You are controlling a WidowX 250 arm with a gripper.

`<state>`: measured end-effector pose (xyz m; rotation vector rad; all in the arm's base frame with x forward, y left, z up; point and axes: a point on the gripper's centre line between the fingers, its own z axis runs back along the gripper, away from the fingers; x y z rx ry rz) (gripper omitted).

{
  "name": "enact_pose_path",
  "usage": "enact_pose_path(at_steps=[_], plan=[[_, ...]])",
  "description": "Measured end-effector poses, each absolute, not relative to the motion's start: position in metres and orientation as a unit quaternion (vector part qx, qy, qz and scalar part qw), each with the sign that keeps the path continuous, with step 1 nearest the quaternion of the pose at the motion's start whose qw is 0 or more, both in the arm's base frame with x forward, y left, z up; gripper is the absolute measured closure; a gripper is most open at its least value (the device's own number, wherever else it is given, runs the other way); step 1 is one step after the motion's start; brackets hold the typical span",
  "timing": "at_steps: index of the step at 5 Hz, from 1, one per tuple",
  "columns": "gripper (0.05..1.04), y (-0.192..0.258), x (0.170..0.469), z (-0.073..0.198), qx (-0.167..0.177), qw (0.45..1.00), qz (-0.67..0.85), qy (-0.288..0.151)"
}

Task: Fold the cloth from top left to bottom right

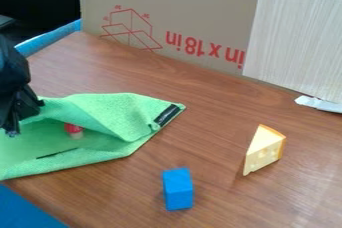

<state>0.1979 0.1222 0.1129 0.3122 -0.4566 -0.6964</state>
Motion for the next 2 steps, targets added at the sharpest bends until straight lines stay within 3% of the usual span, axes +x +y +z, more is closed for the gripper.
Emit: enact_pose_path(at_steps=[2], plan=[[0.314, 0.1285, 0.2048, 0.1092, 0.088, 0.925, -0.334, -0.161]])
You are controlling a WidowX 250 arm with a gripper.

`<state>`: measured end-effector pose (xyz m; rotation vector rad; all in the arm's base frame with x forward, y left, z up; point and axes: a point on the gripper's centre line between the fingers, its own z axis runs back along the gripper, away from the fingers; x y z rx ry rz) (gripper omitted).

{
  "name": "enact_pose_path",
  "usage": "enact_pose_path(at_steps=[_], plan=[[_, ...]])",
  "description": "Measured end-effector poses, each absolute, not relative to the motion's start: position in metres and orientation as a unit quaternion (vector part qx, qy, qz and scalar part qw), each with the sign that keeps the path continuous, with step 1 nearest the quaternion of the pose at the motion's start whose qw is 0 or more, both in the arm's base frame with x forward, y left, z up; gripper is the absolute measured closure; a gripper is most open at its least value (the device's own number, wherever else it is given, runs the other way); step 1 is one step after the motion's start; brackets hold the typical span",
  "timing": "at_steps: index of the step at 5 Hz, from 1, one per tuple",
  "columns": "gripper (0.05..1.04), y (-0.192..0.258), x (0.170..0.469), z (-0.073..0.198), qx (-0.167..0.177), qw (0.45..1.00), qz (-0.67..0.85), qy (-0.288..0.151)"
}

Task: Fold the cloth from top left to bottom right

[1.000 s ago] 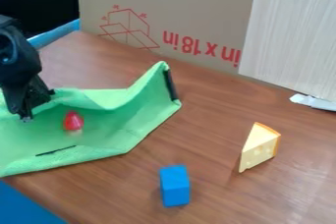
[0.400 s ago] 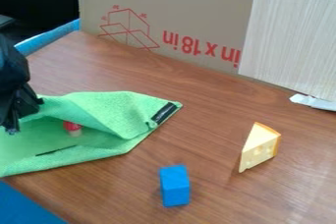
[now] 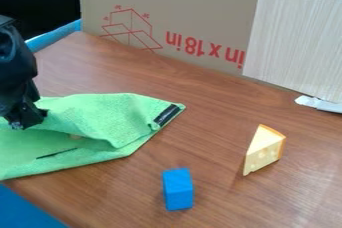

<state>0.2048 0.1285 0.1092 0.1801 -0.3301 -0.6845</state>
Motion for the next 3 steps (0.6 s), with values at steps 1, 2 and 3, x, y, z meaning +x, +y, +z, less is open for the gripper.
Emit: enact_pose_path(at_steps=[1, 2, 3], plan=[[0.090, 0.131, 0.207, 0.115, 0.042, 0.928, -0.348, -0.129], [0.082, 0.137, 0.210, 0.130, -0.030, 0.923, -0.372, -0.097], [0.083, 0.145, 0.209, 0.144, -0.048, 0.921, -0.374, -0.094]])
